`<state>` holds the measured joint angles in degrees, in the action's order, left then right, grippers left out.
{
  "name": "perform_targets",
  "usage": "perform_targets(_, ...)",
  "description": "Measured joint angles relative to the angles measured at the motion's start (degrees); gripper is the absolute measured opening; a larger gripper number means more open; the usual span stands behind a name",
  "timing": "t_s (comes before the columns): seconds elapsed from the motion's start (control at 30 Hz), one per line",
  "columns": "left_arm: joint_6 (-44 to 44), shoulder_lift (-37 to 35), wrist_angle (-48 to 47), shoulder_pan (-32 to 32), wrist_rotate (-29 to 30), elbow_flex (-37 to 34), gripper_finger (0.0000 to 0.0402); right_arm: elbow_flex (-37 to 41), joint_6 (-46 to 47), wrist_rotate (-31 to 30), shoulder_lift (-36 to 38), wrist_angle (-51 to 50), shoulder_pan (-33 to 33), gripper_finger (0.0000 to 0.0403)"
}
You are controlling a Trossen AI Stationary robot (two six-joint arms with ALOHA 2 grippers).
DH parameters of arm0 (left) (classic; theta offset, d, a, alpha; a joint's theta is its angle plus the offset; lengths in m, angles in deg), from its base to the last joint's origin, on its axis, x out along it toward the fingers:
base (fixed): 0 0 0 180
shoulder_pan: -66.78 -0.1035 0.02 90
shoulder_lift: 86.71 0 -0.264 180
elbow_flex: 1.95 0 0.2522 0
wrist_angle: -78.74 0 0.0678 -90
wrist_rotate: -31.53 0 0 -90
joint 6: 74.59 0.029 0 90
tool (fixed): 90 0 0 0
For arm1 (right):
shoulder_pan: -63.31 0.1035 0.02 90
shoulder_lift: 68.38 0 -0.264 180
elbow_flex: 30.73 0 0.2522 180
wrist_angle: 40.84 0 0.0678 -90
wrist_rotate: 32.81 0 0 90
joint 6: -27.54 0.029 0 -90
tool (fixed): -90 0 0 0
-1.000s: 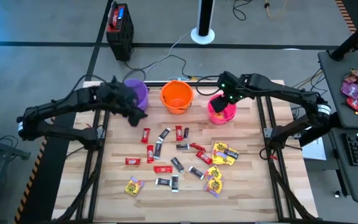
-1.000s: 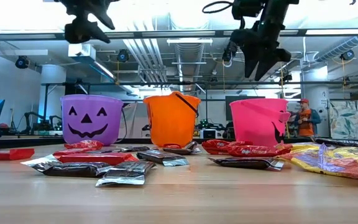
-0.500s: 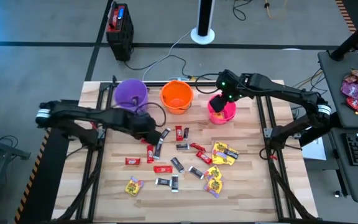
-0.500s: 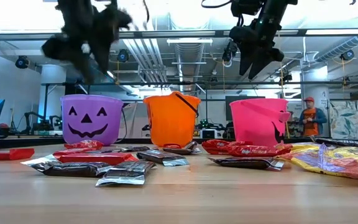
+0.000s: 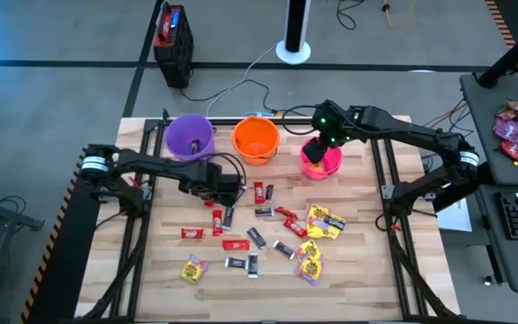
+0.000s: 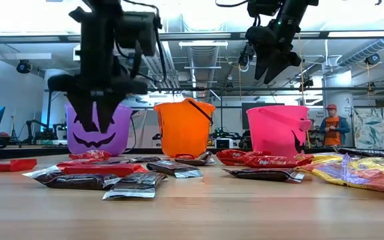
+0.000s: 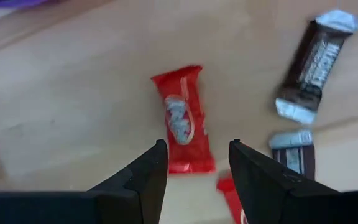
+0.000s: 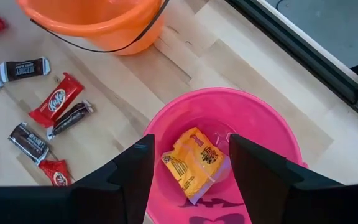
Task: Sort candy by brand, put in halloween buckets
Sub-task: Put the red candy into the orange bucket
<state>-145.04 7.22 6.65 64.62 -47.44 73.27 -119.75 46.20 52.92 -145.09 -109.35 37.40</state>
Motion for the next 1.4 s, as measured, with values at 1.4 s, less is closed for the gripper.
perform_targets(1.4, 20.5, -14.8, -11.9, 0.8, -2.6, 24.2, 0.0014, 0.1, -4.5, 5.4, -0.2, 4.5, -3.0, 0.0199)
